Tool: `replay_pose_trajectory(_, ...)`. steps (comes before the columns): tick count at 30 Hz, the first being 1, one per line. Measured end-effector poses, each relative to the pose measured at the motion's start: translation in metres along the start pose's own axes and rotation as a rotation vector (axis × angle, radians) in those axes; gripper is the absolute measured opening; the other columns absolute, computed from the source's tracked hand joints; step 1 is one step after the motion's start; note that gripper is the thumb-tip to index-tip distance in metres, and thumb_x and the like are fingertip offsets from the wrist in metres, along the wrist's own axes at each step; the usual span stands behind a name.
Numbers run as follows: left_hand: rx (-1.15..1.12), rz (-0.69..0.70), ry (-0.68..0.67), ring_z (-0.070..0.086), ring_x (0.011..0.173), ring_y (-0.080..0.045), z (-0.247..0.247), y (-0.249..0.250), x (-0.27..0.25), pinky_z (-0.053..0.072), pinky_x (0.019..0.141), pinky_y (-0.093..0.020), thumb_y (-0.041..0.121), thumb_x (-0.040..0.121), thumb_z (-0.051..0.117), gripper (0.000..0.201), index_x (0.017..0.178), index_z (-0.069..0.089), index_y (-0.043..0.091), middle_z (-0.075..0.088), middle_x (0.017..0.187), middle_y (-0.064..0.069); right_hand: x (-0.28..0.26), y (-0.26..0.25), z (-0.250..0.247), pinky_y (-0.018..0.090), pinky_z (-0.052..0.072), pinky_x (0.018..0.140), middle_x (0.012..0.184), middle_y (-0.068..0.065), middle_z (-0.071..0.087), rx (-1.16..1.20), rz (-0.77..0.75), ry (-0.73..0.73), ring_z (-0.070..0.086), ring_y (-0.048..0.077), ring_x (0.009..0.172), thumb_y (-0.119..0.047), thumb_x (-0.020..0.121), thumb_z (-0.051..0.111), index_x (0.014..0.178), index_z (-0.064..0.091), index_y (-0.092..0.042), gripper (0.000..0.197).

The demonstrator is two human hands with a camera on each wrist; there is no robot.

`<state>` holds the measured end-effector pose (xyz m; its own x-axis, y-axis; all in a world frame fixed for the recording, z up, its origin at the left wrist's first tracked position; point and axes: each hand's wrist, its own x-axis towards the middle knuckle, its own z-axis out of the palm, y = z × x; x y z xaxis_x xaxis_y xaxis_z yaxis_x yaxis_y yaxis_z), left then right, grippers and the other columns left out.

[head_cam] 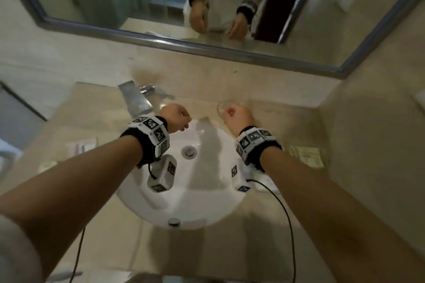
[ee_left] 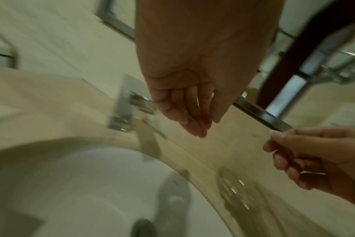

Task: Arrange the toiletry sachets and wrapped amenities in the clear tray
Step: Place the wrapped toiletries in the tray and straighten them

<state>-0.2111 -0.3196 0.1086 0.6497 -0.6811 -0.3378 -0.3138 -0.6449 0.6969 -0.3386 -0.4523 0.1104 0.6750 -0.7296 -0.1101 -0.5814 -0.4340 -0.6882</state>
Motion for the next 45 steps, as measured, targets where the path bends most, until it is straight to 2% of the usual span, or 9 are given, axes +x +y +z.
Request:
replay_pose_trajectory(3,-0.037,-0.065,0.104,0.055,0.037,0.003,-0.043,-0.042,-0.015,0.042,0.051,-0.018,0.014,0.09,0.054,0.013,0.079,0.061,0.012,0.062,0.064,0.0,-0.001,-0.051,0.044,0.034,0.05,0.077,0.083,0.016,0.069,0.049,-0.13,-0.08,0.06,0.025,0.076,-0.021,0.091,0.055,0.089,0.066,-0.003,0.021)
replay_pose_trajectory(9,-0.114,-0.269,0.262,0.056,0.054,-0.011,-0.111,-0.14,-0.056,0.044,0.057,-0.02,0.015,0.089,0.057,0.017,0.094,0.067,0.003,0.063,0.063,-0.002,-0.019,-0.13,0.146,0.033,0.05,0.079,0.075,0.007,0.06,0.014,-0.284,-0.362,0.055,0.02,0.073,-0.015,0.09,0.056,0.085,0.065,-0.01,0.012)
replay_pose_trajectory(15,-0.183,-0.481,0.319,0.06,0.073,-0.026,-0.15,-0.233,-0.095,0.053,0.087,-0.037,0.009,0.088,0.057,0.02,0.097,0.067,-0.006,0.066,0.082,-0.017,-0.038,-0.163,0.226,0.028,0.046,0.08,0.093,0.006,0.061,-0.212,-0.266,-0.579,0.056,0.021,0.086,-0.024,0.09,0.058,0.098,0.065,-0.008,0.019)
replay_pose_trajectory(18,-0.184,-0.52,0.299,0.06,0.076,-0.026,-0.152,-0.26,-0.105,0.051,0.081,-0.034,0.01,0.087,0.059,0.022,0.1,0.066,-0.007,0.066,0.087,-0.017,-0.046,-0.17,0.25,0.032,0.048,0.084,0.106,0.011,0.065,-0.361,-0.256,-0.638,0.061,0.027,0.098,-0.02,0.09,0.056,0.099,0.063,-0.007,0.018)
replay_pose_trajectory(22,-0.118,-0.527,0.187,0.059,0.081,-0.022,-0.142,-0.282,-0.105,0.045,0.075,-0.027,0.019,0.082,0.067,0.026,0.104,0.065,0.004,0.068,0.106,-0.017,-0.05,-0.175,0.271,0.03,0.046,0.079,0.098,0.01,0.058,-0.512,-0.247,-0.764,0.056,0.024,0.09,-0.02,0.088,0.061,0.08,0.053,-0.013,0.014)
replay_pose_trajectory(26,-0.035,-0.502,0.103,0.06,0.102,-0.027,-0.132,-0.29,-0.1,0.045,0.086,-0.029,0.024,0.079,0.071,0.035,0.11,0.062,0.01,0.063,0.117,-0.013,-0.045,-0.173,0.291,0.037,0.049,0.091,0.123,0.015,0.057,-0.486,-0.213,-0.666,0.056,0.032,0.112,-0.026,0.088,0.062,0.122,0.047,-0.005,0.043)
replay_pose_trajectory(33,0.206,-0.355,-0.008,0.055,0.108,-0.029,-0.124,-0.296,-0.094,0.045,0.094,-0.036,0.03,0.078,0.071,0.048,0.121,0.054,0.014,0.056,0.122,-0.01,-0.025,-0.18,0.319,0.039,0.035,0.108,0.142,0.01,0.041,-0.545,-0.439,-0.587,0.039,0.03,0.13,-0.024,0.087,0.063,0.139,0.036,-0.012,0.06)
replay_pose_trajectory(38,0.289,-0.293,-0.039,0.053,0.11,-0.028,-0.117,-0.3,-0.091,0.044,0.092,-0.036,0.032,0.079,0.069,0.046,0.12,0.054,0.016,0.053,0.121,-0.008,-0.016,-0.185,0.335,0.043,0.032,0.109,0.142,0.011,0.038,-0.762,-0.548,-0.628,0.036,0.032,0.13,-0.03,0.083,0.066,0.141,0.031,-0.014,0.07)
replay_pose_trajectory(45,0.309,-0.326,-0.097,0.059,0.1,-0.027,-0.115,-0.3,-0.084,0.048,0.087,-0.033,0.035,0.082,0.066,0.032,0.108,0.064,0.016,0.065,0.109,-0.008,-0.003,-0.176,0.328,0.042,0.037,0.104,0.132,0.011,0.051,-0.761,-0.367,-0.624,0.043,0.033,0.125,-0.044,0.079,0.068,0.129,0.046,-0.012,0.063)
